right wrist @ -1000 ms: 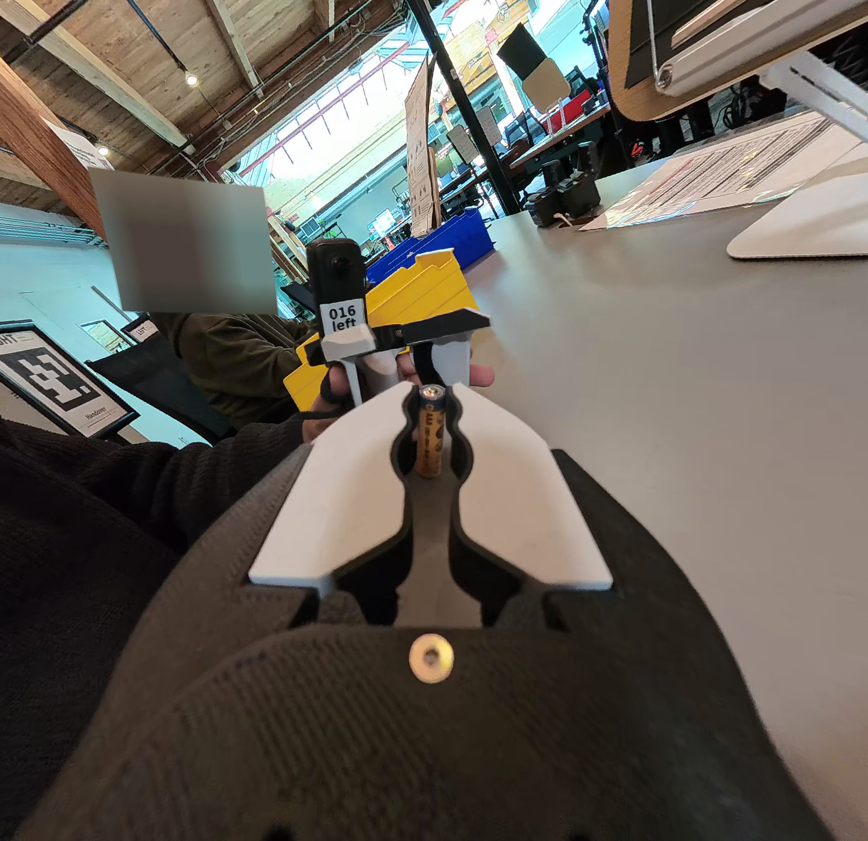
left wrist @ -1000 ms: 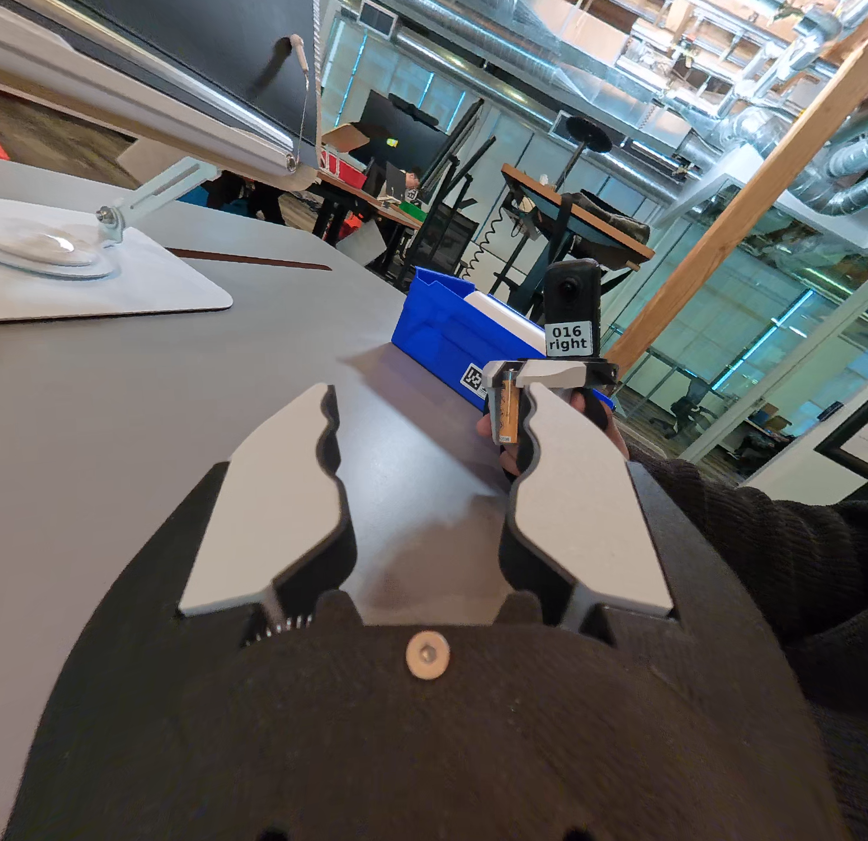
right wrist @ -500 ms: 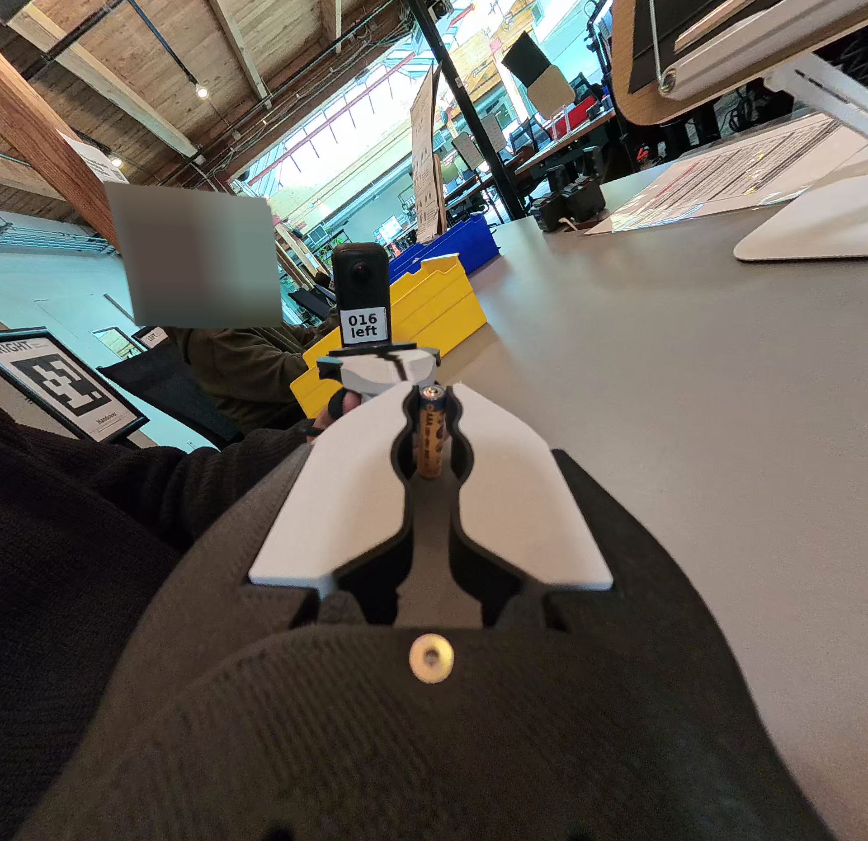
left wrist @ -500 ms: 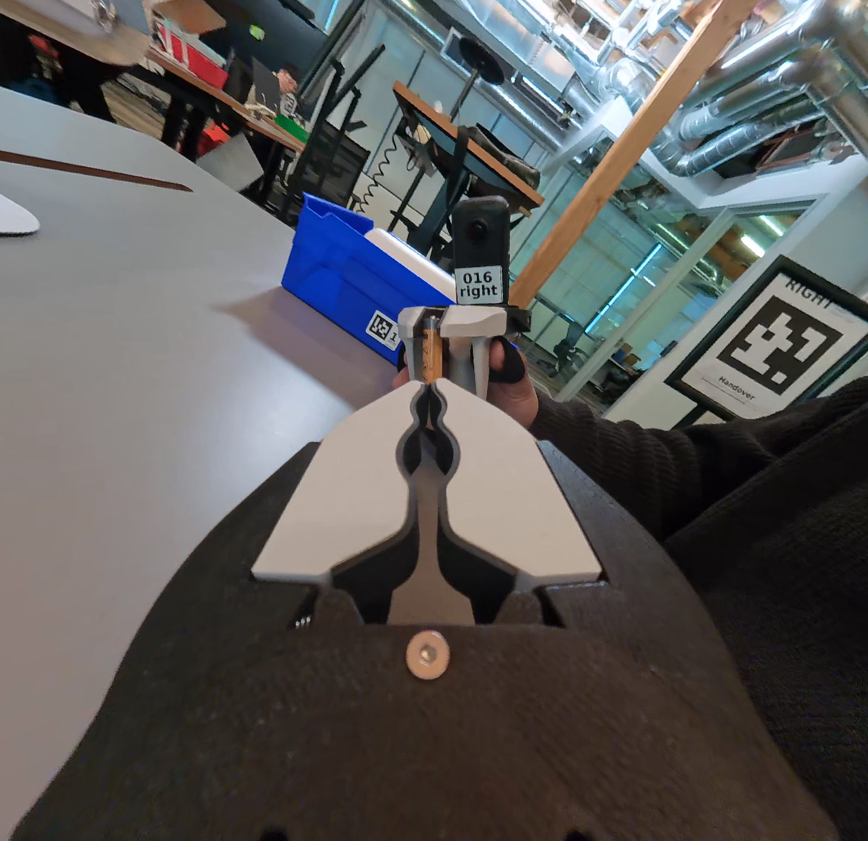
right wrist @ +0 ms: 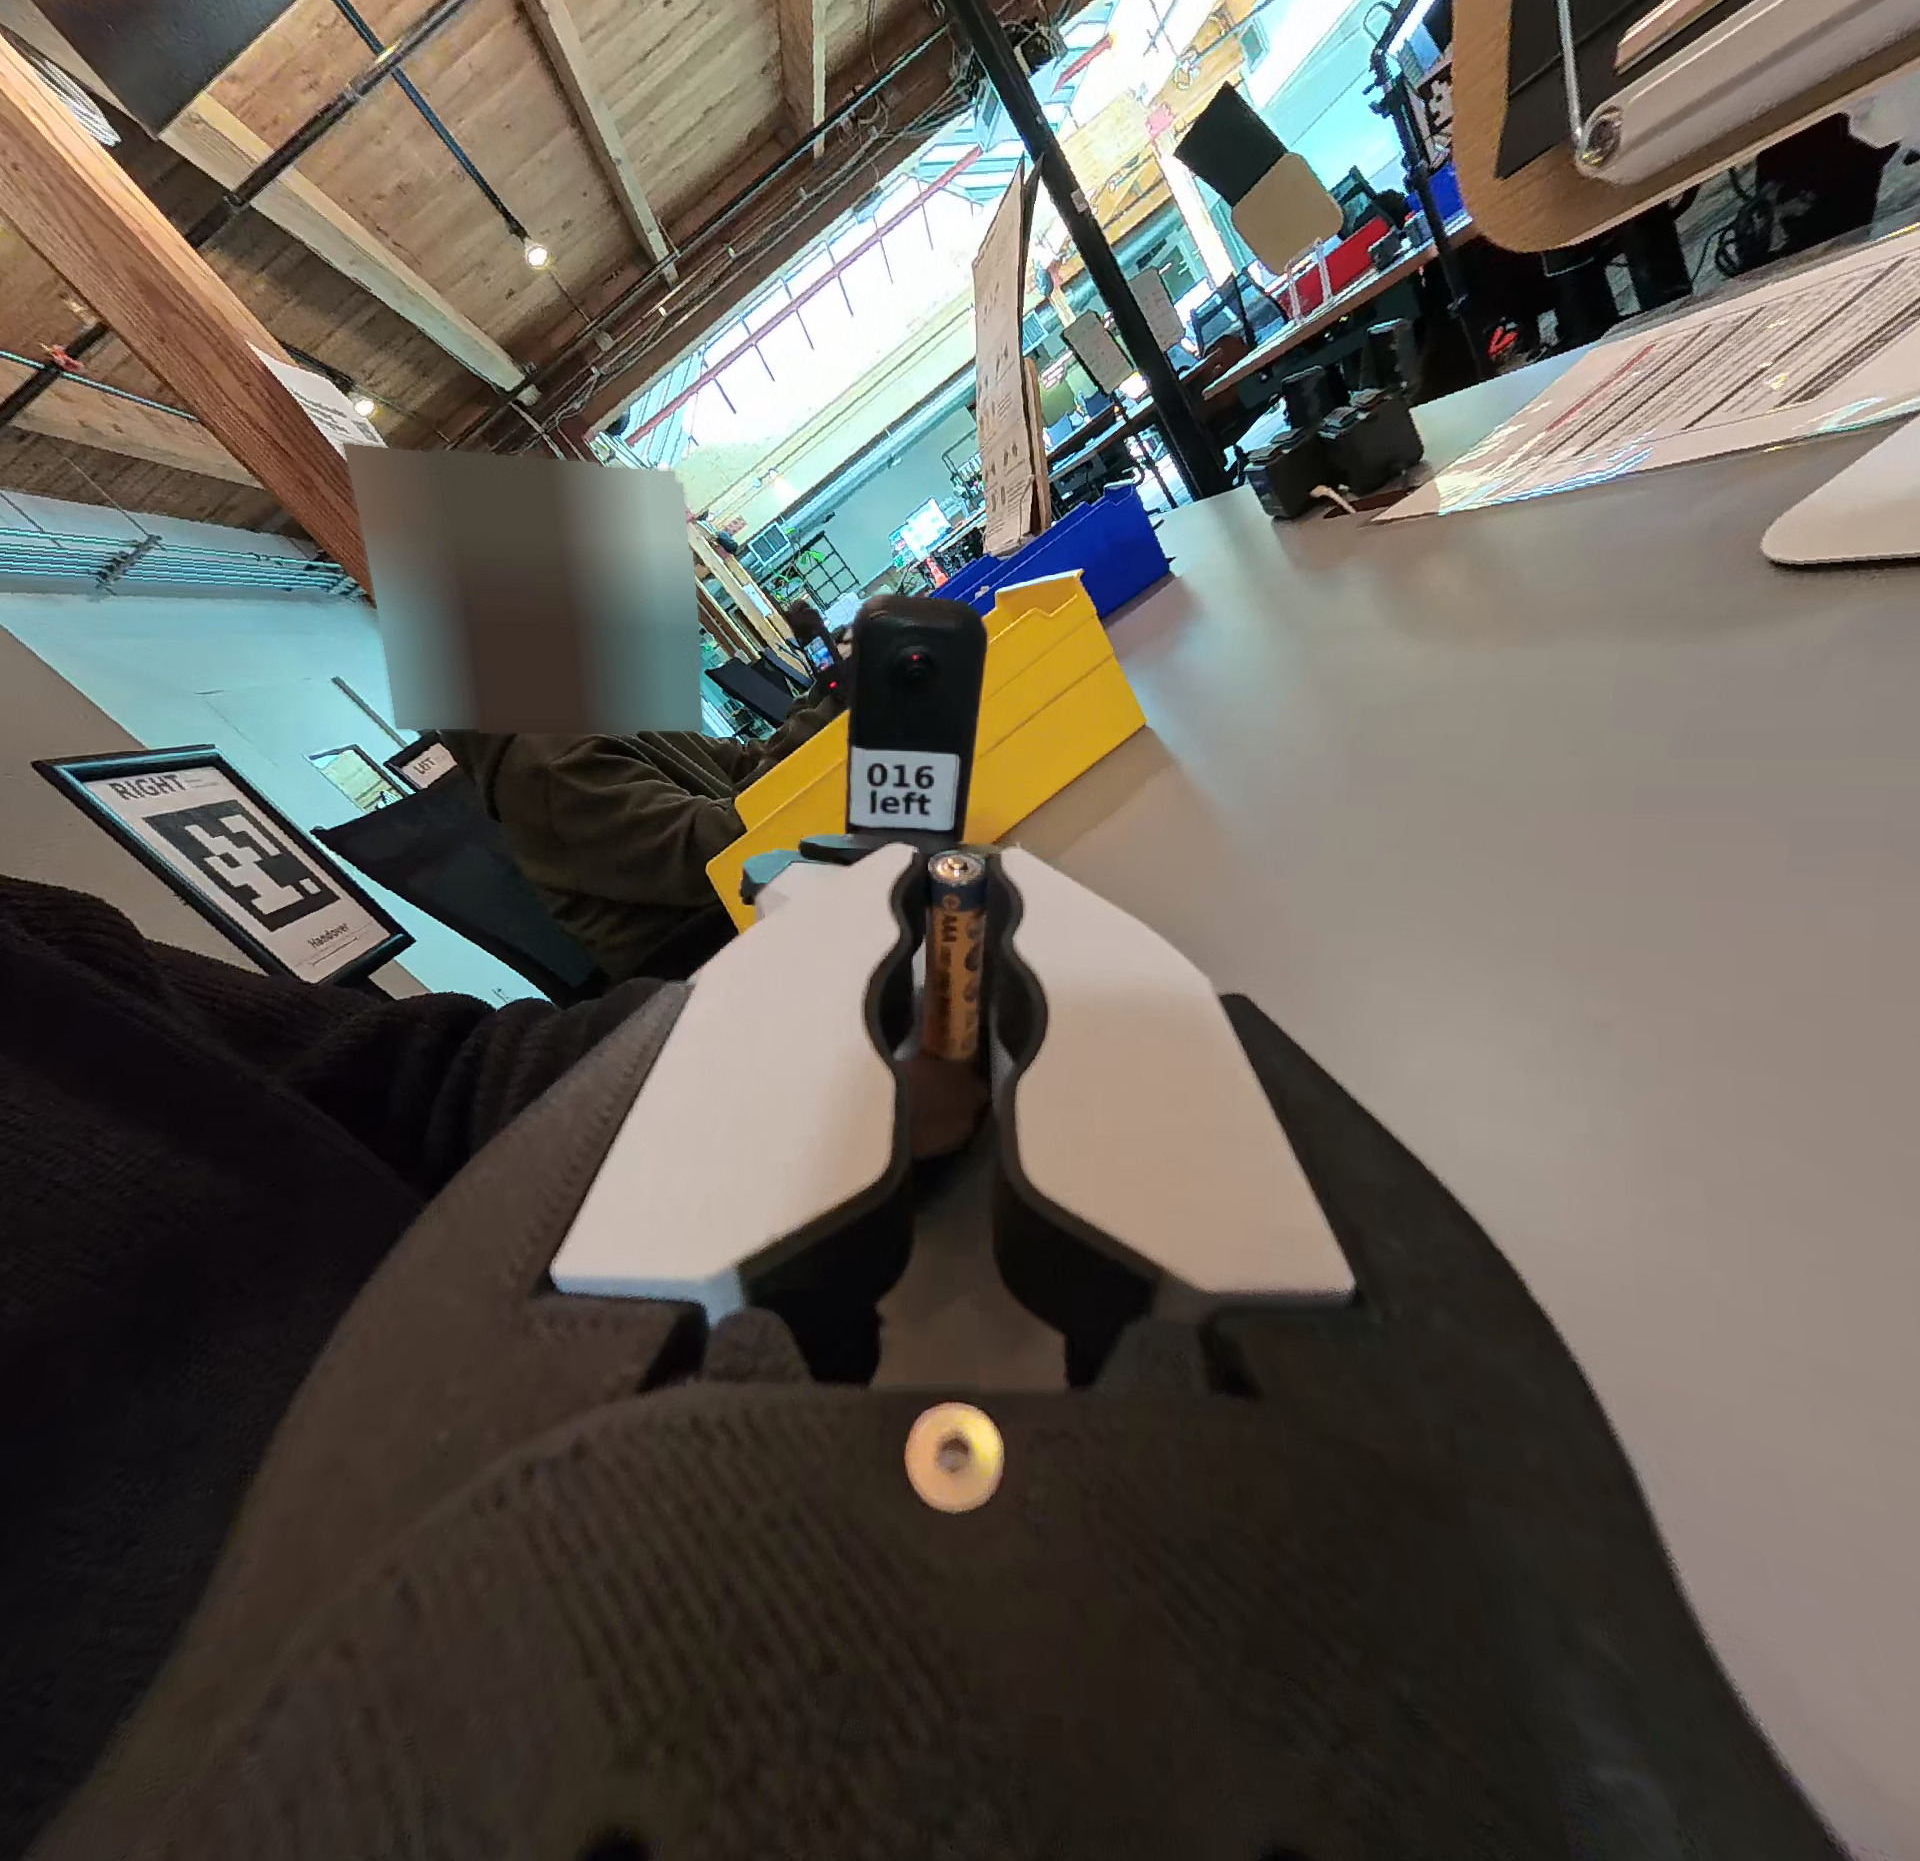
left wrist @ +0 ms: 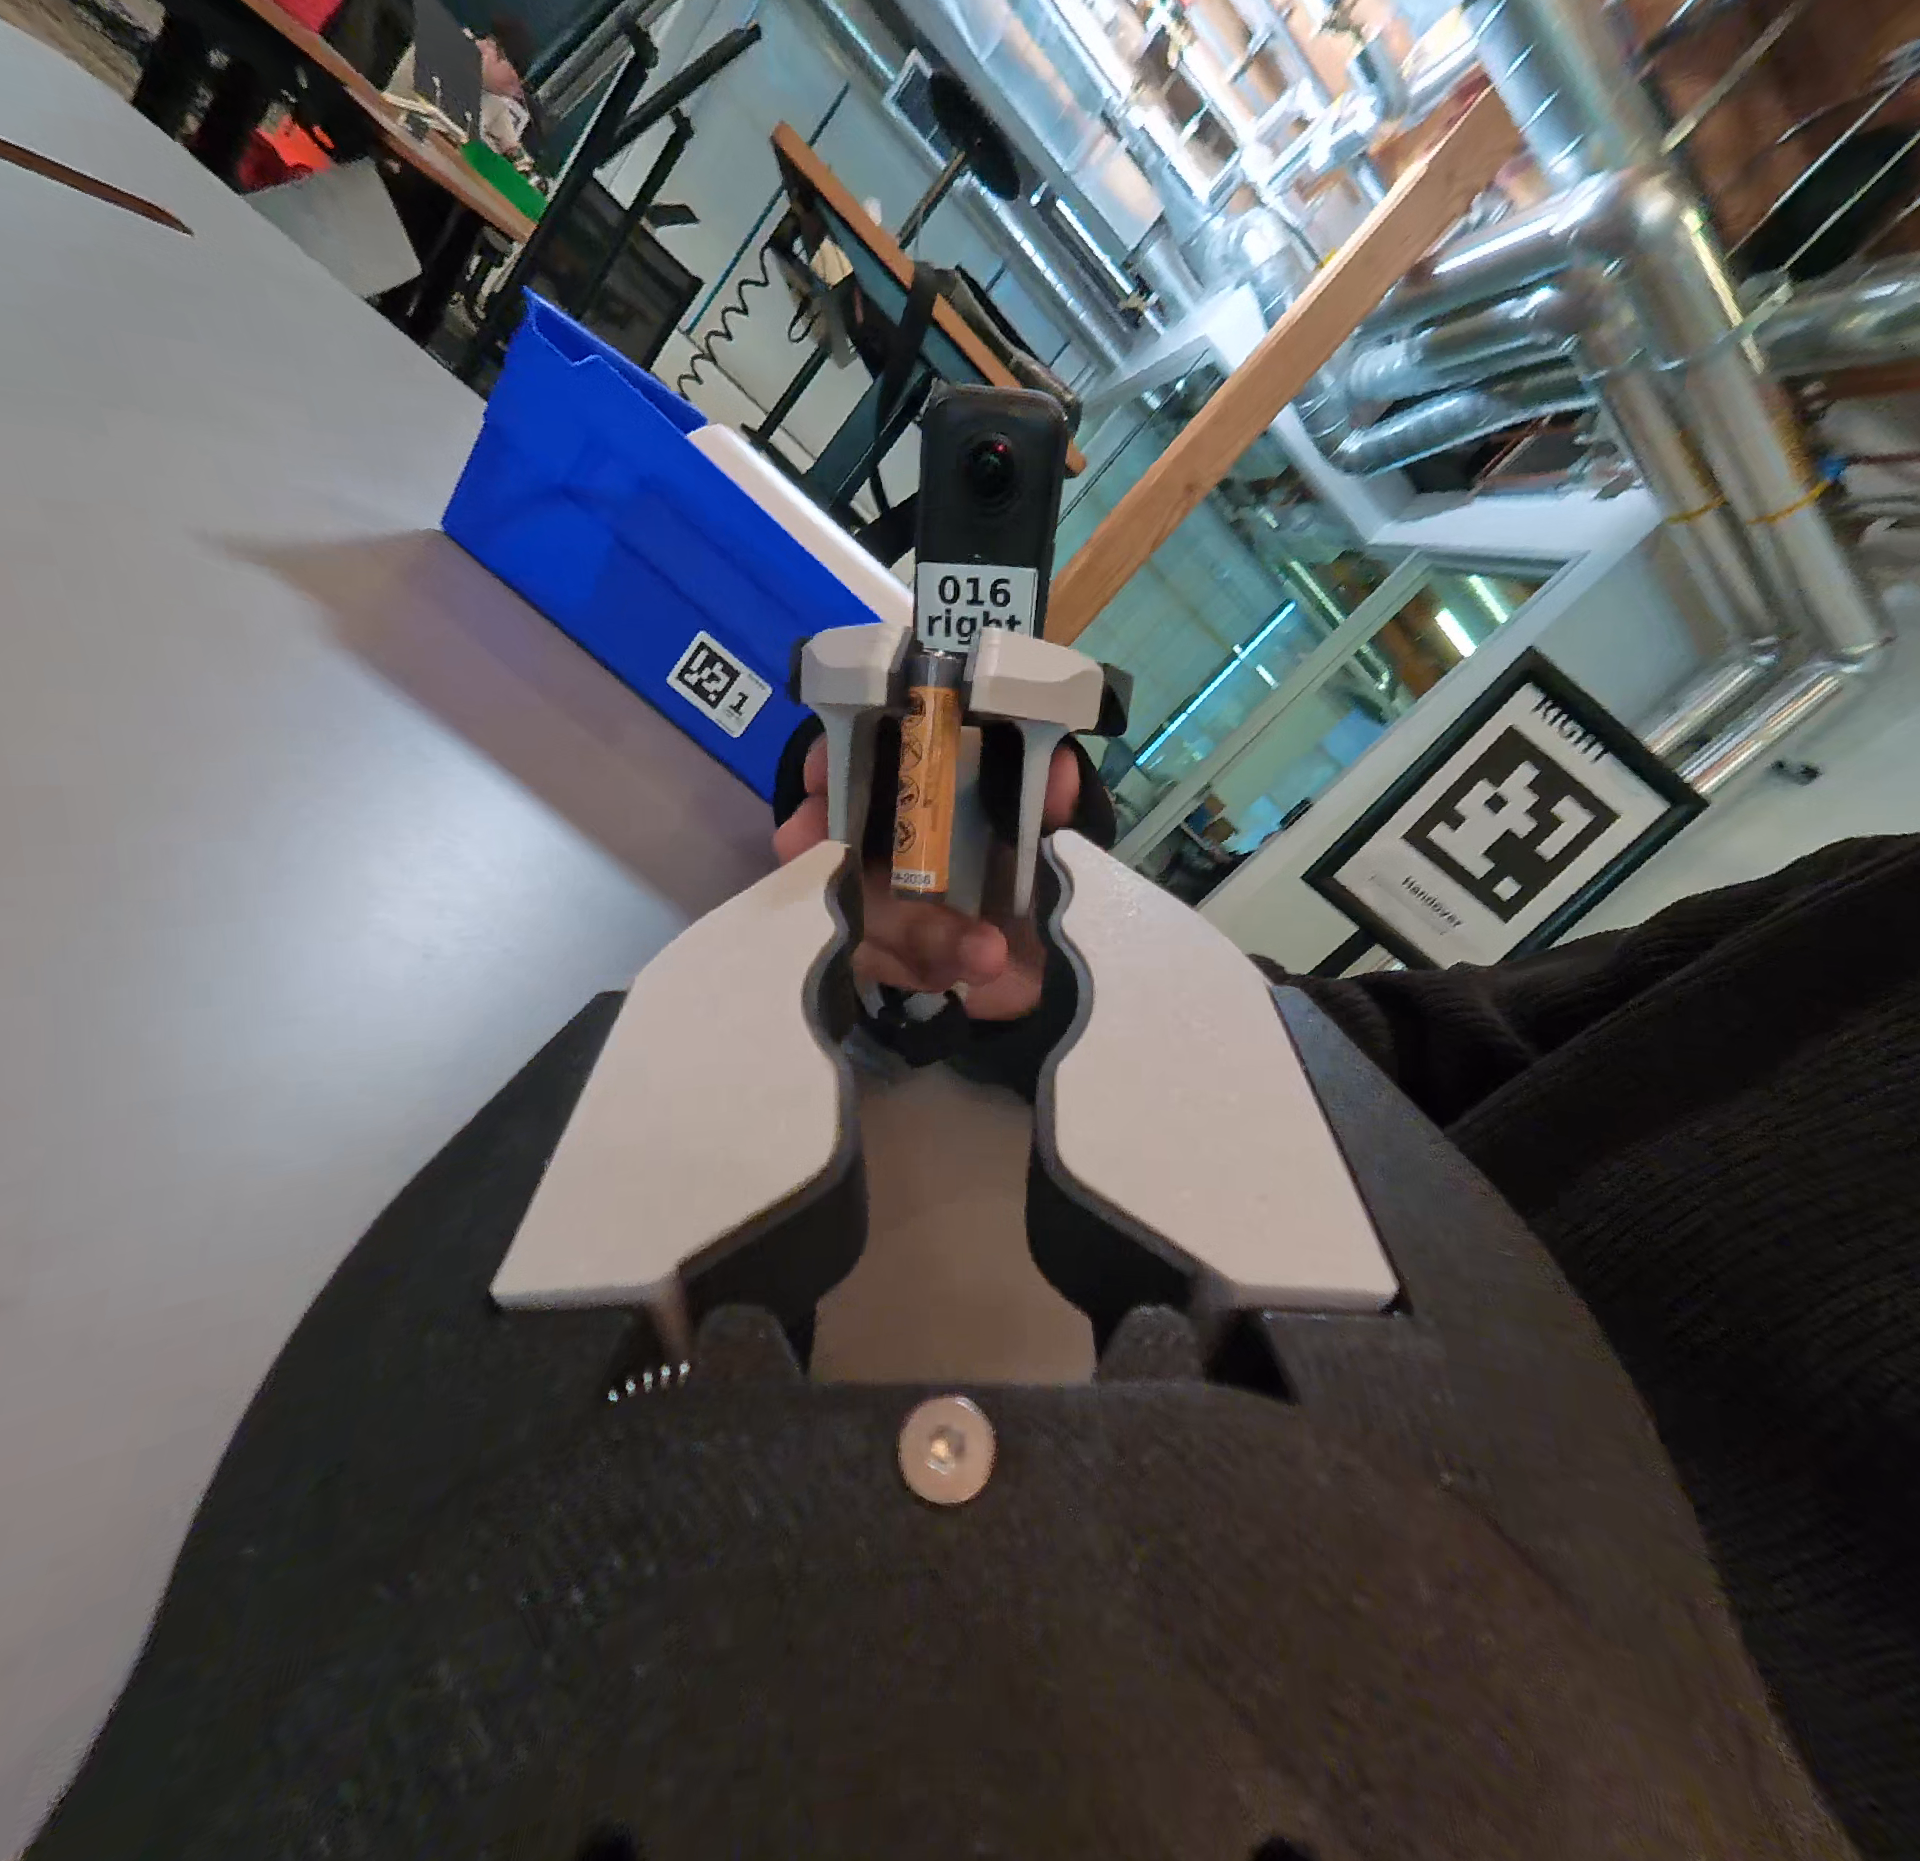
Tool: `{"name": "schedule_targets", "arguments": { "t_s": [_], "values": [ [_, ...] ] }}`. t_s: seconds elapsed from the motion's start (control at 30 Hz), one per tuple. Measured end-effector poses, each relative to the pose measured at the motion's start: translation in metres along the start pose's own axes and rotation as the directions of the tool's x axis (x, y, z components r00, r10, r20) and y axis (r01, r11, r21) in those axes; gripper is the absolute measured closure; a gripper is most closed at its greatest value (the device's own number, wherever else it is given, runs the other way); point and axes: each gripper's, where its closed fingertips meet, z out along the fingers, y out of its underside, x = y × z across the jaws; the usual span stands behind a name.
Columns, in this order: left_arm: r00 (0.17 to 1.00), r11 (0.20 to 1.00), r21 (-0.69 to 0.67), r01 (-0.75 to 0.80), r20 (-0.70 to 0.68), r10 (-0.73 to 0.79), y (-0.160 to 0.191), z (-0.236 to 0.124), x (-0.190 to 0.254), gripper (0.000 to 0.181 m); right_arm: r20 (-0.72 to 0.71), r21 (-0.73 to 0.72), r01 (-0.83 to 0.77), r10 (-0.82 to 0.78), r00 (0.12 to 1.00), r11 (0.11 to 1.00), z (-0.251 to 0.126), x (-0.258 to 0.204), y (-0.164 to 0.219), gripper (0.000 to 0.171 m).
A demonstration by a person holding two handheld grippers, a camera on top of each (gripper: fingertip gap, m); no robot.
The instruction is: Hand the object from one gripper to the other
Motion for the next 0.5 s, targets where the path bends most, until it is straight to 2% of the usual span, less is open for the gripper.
{"name": "schedule_targets", "arguments": {
  "t_s": [0.17, 0.33, 0.5],
  "values": [
    [0.998, 0.998, 0.007, 0.057, -0.004, -0.057, 0.006, 0.006, -0.003, 0.141, 0.018, 0.016, -0.017, 0.017, 1.0, 1.0, 0.001, -0.002, -0.001, 0.16],
    [0.988, 0.983, 0.103, 0.15, -0.056, -0.145, -0.002, 0.004, -0.001, 0.146, 0.024, 0.02, -0.015, 0.015, 1.0, 1.0, 0.002, -0.003, -0.001, 0.16],
    [0.942, 0.924, 0.209, 0.321, -0.17, -0.288, -0.012, -0.002, -0.002, 0.152, 0.019, 0.047, -0.005, 0.004, 1.0, 0.999, 0.002, -0.003, -0.004, 0.161]
  ]
}}
